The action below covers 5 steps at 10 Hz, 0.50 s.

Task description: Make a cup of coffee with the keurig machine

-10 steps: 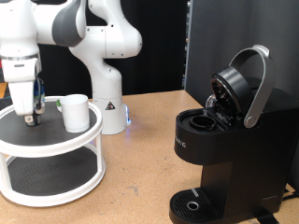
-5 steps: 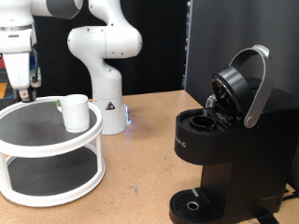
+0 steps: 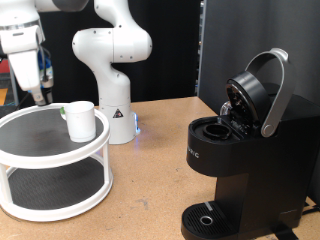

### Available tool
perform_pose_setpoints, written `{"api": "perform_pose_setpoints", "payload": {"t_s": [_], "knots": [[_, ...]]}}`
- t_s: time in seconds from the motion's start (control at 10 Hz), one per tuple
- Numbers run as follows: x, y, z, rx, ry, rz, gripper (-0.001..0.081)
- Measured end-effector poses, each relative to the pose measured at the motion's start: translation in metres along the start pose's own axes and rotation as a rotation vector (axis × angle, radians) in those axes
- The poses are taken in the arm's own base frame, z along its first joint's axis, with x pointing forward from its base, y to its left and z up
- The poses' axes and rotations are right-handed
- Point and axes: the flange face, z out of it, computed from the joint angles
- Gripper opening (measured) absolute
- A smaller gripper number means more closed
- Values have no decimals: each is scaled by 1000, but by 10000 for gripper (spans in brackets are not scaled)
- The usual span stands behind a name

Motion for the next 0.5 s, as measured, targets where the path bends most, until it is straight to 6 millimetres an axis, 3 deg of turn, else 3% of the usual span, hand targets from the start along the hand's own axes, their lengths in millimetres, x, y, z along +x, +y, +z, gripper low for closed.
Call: {"api": "perform_pose_setpoints", "payload": {"t_s": [0.5], "knots": [[54, -21, -37, 10, 103, 131, 446]]}}
